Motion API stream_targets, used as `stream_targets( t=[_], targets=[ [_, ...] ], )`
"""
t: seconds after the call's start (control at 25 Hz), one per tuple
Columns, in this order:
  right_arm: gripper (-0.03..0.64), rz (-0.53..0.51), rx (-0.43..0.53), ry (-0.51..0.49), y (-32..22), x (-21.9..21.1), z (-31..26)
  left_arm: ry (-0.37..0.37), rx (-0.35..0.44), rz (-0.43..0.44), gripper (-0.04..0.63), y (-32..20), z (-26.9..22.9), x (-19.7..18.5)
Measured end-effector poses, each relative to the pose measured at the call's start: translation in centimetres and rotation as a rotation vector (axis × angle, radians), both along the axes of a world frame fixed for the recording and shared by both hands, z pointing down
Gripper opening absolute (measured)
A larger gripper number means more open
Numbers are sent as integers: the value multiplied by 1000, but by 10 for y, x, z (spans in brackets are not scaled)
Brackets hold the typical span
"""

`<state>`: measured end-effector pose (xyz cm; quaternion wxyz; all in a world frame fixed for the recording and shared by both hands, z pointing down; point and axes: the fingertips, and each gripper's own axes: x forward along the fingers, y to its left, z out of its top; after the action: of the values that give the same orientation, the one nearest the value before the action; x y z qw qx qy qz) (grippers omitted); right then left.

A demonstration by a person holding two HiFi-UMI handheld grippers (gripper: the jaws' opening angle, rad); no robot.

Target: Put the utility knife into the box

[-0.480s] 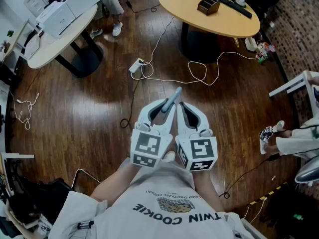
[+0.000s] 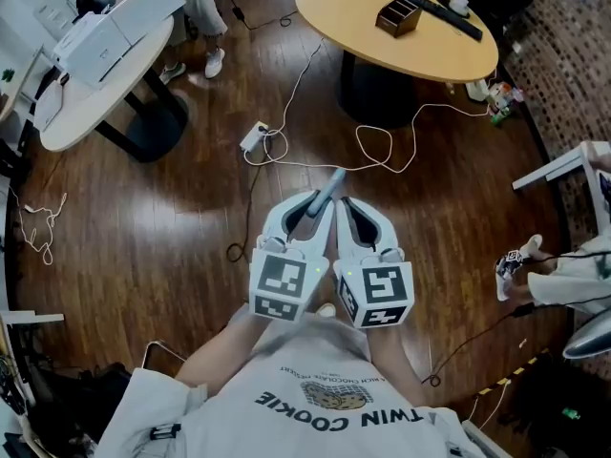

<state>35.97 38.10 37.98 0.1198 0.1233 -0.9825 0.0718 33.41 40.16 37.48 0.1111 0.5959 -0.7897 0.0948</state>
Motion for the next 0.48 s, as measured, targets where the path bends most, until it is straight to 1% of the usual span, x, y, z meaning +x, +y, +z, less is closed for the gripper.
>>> stream_targets(
  t=[0.16, 0.48],
  targets=[
    [3, 15, 5, 16, -19, -41, 2, 10, -1, 22, 74, -20, 2, -41],
    [3, 70, 30, 36, -53, -134, -9, 29, 6, 54, 74, -50, -4, -140]
  ],
)
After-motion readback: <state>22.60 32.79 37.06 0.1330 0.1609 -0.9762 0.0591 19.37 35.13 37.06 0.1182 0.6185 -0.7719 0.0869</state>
